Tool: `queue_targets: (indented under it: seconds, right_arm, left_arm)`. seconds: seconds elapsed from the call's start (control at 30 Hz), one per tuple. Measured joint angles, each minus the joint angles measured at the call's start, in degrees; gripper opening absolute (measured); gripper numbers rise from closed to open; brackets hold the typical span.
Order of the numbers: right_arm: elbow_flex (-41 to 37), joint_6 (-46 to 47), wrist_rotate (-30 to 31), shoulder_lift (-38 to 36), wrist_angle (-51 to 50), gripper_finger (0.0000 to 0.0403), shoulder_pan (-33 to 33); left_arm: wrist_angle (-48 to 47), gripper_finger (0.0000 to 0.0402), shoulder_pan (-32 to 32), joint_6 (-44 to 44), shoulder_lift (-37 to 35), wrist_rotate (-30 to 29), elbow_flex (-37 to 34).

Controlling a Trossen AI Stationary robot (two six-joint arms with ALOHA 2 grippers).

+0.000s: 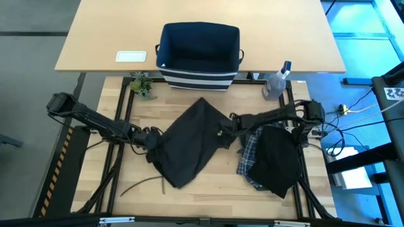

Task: Fold Laundry from Bin
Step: Fold the black shorts

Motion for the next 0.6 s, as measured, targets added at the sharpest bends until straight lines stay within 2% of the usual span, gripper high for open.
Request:
queue_targets:
  seconds: [0.17, 0.37, 0.43, 0.6]
  right_arm:
    - [-0.1, -8.4, 0.7, 0.1, 5.4, 0.0, -6.0]
    - [-0.1, -17.4, 2.1, 0.6, 13.8, 0.0, -11.3]
    - [1.3, -19.1, 2.2, 0.6, 12.1, 0.0, -12.4]
    - [5.2, -20.0, 2.7, -0.6, 2.8, 0.0, -12.2]
  left_arm:
    - [10.7, 0.0, -4.8, -1.6, 1.8, 4.1, -0.4]
    - [27.7, 0.0, -10.2, 3.4, 3.7, 3.9, -0.3]
    - [30.0, 0.0, -11.4, 6.0, 3.8, 2.5, -0.3]
    - [29.4, 0.0, -13.2, 8.8, 2.8, -5.8, -0.3]
